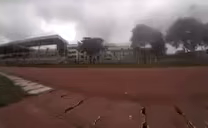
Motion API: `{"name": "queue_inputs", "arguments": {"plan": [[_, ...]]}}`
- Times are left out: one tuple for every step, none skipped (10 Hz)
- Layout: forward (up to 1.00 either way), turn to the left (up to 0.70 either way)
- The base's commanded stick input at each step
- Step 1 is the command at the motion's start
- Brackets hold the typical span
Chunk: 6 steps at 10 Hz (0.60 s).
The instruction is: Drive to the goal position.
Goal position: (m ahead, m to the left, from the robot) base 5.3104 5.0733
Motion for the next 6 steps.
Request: {"name": "queue_inputs", "arguments": {"plan": [[0.70,0.35],[0.70,0.35],[0.70,0.35],[0.70,0.35],[0.70,0.35],[0.70,0.35]]}}
